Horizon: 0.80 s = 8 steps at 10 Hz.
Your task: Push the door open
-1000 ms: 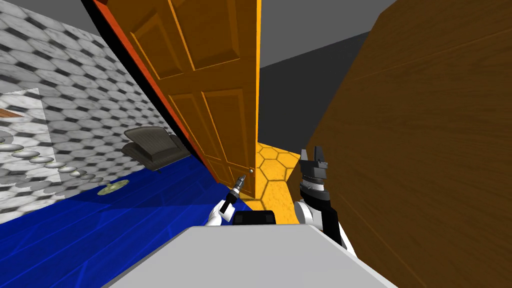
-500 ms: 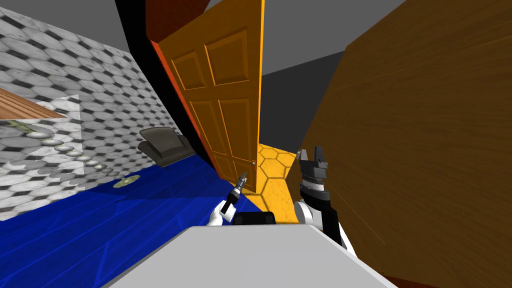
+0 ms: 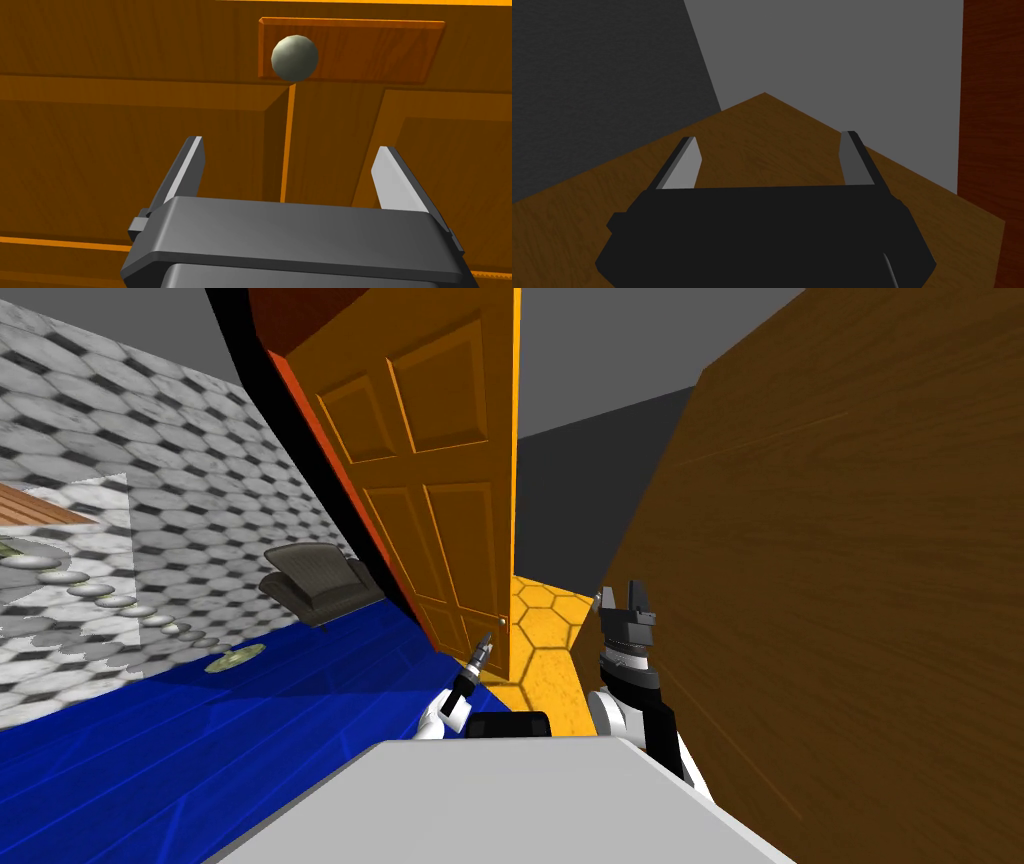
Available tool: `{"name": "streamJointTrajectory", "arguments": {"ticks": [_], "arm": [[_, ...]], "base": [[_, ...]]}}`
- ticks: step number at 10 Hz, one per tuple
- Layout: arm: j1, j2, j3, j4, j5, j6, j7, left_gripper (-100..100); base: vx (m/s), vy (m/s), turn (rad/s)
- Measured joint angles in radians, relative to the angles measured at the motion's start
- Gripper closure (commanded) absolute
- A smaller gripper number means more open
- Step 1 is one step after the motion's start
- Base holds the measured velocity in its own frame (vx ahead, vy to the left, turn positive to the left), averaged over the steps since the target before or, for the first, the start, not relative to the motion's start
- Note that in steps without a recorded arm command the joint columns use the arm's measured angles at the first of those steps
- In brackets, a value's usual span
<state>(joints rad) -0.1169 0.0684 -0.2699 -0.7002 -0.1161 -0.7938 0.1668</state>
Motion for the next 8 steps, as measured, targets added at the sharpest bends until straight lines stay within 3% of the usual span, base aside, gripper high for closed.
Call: {"name": "streamJointTrajectory", "arguments": {"ticks": [6,7,8], "arm": [[-0.001,-0.012,0.015,0.013,0.006,-0.015,-0.017,-100],[0.0,-0.013,0.014,0.013,0.005,-0.017,-0.017,100],[-0.001,-0.012,0.015,0.013,0.006,-0.016,-0.017,100]], "base": [[0.175,-0.067,-0.02],[-0.016,0.004,-0.007],[-0.026,0.011,-0.015]]}}
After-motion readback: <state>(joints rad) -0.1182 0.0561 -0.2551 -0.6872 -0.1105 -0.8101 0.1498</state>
